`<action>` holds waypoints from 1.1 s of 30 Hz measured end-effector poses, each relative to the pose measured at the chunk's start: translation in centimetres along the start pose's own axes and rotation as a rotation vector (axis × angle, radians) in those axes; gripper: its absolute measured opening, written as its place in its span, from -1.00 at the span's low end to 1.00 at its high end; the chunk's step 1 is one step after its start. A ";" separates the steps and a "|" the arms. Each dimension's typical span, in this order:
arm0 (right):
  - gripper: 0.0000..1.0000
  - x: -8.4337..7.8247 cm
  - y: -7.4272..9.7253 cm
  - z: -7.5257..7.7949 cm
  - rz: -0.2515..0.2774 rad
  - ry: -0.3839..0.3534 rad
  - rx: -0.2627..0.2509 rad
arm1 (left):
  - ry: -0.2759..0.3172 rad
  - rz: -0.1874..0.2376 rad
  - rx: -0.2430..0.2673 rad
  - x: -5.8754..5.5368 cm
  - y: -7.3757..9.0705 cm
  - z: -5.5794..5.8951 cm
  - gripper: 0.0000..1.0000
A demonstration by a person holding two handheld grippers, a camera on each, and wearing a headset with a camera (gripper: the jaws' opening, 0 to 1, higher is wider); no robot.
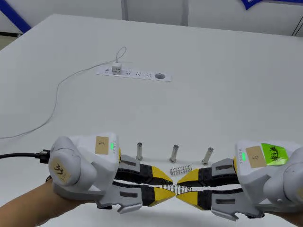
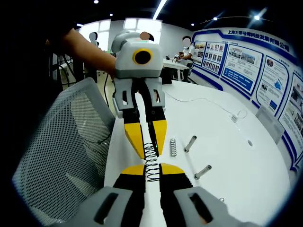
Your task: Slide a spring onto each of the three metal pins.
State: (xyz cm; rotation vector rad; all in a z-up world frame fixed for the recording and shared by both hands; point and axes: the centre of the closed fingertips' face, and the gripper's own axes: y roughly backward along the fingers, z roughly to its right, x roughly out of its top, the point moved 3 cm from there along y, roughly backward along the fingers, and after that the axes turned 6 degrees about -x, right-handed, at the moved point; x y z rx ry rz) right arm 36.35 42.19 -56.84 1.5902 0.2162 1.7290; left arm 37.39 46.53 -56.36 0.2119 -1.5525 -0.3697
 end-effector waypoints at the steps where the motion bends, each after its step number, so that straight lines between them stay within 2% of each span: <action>1: -0.78 0.0 0.0 0.0 -0.001 -0.001 -0.001 | -0.001 0.002 -0.001 0.0 0.0 0.0 -0.83; 16: -0.76 0.4 0.4 0.4 0.012 -0.010 -0.028 | -0.019 0.012 -0.001 0.8 0.1 -0.2 -0.83; 24: -0.75 0.3 0.5 0.5 0.020 -0.024 -0.019 | -0.022 0.013 -0.007 1.0 0.1 -0.1 -0.83; 28: -0.73 0.1 0.5 0.5 0.010 -0.026 -0.007 | -0.027 0.012 -0.011 1.1 0.0 0.1 -0.83; 31: -0.72 -0.4 0.6 0.5 -0.018 -0.014 -0.004 | -0.025 0.022 -0.011 1.3 0.1 0.1 -0.83; 33: -0.73 -0.5 0.6 0.5 -0.013 -0.017 -0.007 | -0.025 0.024 -0.013 1.4 0.1 0.1 -0.83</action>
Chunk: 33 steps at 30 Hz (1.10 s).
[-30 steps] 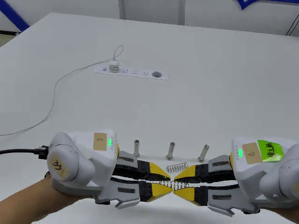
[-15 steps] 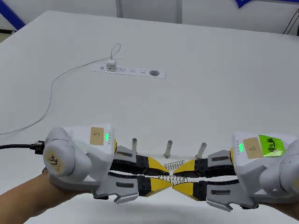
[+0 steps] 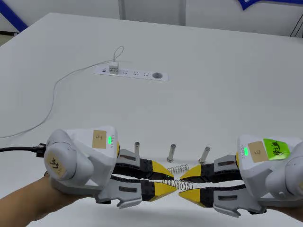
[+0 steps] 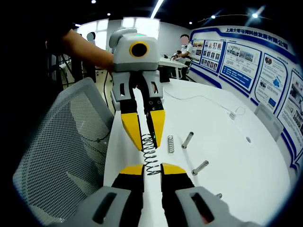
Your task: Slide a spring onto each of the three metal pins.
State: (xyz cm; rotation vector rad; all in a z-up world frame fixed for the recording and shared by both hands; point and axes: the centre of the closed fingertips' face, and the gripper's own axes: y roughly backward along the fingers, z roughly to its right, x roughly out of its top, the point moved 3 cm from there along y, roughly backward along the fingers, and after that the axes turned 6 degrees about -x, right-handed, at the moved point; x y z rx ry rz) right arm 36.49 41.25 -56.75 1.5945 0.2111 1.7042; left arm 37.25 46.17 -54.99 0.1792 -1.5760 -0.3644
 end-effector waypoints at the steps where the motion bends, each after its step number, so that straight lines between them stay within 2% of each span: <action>1: -0.74 0.1 0.1 0.1 0.010 -0.001 -0.007 | -0.002 -0.001 -0.002 0.0 0.0 0.0 -0.83; 6: -0.76 0.1 0.3 0.1 0.014 -0.007 -0.009 | -0.009 -0.004 -0.002 0.1 0.0 0.0 -0.83; 13: -0.78 0.2 0.7 -0.1 0.016 -0.014 0.017 | -0.030 -0.016 -0.014 0.0 -0.2 0.2 -0.82; 20: -0.78 0.8 1.4 0.3 0.052 -0.044 0.017 | -0.048 -0.010 -0.014 0.2 -0.2 0.1 -0.82; 23: -0.78 1.6 1.6 0.3 0.095 -0.070 0.022 | -0.048 -0.028 -0.010 -0.1 -0.3 -0.1 -0.81; 25: -0.78 1.6 1.6 0.3 0.089 -0.062 0.015 | -0.029 -0.015 -0.006 0.0 -0.2 -0.2 -0.81; 29: -0.78 1.8 1.6 0.5 0.095 -0.073 0.014 | -0.032 -0.015 -0.002 0.1 -0.1 -0.4 -0.81; 33: -0.78 2.5 1.6 0.5 0.133 -0.096 0.020 | -0.029 -0.021 0.008 -0.2 -0.1 -0.6 -0.81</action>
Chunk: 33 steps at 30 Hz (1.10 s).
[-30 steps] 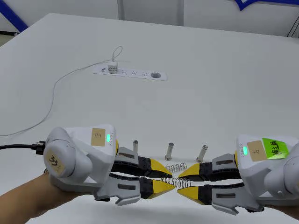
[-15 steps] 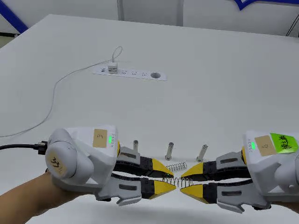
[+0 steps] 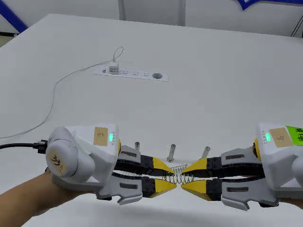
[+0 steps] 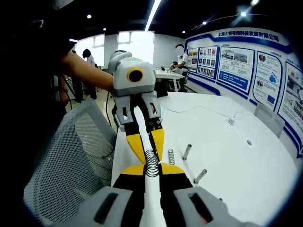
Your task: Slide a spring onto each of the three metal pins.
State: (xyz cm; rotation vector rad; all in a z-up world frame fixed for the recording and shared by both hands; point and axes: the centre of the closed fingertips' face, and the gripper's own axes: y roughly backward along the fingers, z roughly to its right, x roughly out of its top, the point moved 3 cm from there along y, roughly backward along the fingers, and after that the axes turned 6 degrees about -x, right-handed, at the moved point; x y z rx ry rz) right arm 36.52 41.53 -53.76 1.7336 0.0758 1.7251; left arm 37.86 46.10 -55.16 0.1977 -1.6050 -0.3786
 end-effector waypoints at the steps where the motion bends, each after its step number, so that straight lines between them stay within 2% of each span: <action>1: -0.78 0.6 -0.1 0.0 0.033 -0.021 0.003 | -0.001 -0.007 -0.001 -0.1 -0.1 0.0 -0.81; 5: -0.78 0.9 -0.3 0.1 0.023 -0.001 -0.004 | 0.016 -0.008 0.015 -0.2 -0.1 -0.2 -0.82; 8: -0.78 1.9 -0.3 0.3 0.068 -0.019 -0.005 | 0.042 0.015 0.016 0.0 -0.2 -0.2 -0.82; 14: -0.78 2.2 -0.3 0.3 0.072 -0.024 -0.008 | 0.058 0.025 0.024 0.3 -0.3 -0.4 -0.82; 19: -0.79 2.8 -0.2 0.2 0.107 -0.060 -0.010 | 0.074 0.043 0.016 0.7 -0.7 -0.1 -0.82; 23: -0.79 3.0 -0.3 0.1 0.098 -0.054 -0.020 | 0.081 0.042 0.014 0.7 -1.0 0.0 -0.81; 29: -0.80 3.0 -0.3 0.7 0.089 -0.080 -0.068 | 0.087 0.036 0.037 0.8 -0.9 -0.4 -0.78; 33: -0.80 3.3 -0.3 0.9 0.093 -0.085 -0.074 | 0.106 0.070 0.036 1.2 -0.7 -0.5 -0.74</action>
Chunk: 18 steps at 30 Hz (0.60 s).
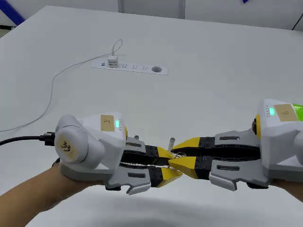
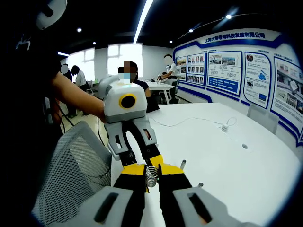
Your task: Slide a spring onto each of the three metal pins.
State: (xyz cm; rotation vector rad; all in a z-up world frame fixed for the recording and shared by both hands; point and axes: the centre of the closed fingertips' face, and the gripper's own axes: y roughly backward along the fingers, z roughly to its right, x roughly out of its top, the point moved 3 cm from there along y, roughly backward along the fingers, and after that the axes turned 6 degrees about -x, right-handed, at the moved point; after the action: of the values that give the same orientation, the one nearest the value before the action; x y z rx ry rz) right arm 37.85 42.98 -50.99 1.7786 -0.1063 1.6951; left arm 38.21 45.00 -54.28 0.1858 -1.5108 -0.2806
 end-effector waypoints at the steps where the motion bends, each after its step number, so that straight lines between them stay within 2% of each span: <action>1: -0.80 0.1 0.0 0.0 0.002 0.001 0.001 | 0.010 0.011 -0.001 0.1 0.1 0.0 -0.72; 7: -0.80 0.2 0.1 0.2 -0.006 0.018 -0.008 | 0.018 0.016 0.042 -0.1 0.7 -0.6 -0.47; 11: -0.80 0.3 0.3 0.5 -0.004 0.017 -0.018 | 0.040 0.043 0.062 0.1 1.4 -1.0 -0.24; 15: -0.80 0.1 0.6 1.0 -0.009 0.021 -0.036 | 0.037 0.026 0.080 -0.2 1.7 -1.3 -0.12; 18: -0.80 0.0 0.9 1.4 -0.009 0.020 -0.049 | 0.056 0.030 0.098 -0.3 2.1 -1.6 0.01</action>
State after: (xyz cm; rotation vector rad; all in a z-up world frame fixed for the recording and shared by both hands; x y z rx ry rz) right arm 38.67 41.60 -50.50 1.7229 -0.1295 1.6896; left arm 39.97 47.03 -54.07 0.2466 -1.4710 -0.1763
